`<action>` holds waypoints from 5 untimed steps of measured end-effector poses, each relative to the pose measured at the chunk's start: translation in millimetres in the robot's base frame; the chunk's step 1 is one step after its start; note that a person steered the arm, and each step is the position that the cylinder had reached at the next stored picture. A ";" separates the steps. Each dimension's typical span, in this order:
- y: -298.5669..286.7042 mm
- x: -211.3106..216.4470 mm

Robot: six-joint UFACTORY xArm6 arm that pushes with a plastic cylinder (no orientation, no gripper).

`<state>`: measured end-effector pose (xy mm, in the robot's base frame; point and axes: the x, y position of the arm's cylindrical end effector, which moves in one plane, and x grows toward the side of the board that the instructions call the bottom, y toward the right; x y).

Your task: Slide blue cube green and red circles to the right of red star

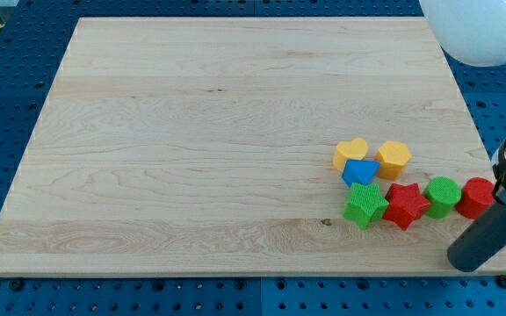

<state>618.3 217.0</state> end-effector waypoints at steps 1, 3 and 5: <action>-0.1 0.5; -1.2 -0.3; 1.5 -0.3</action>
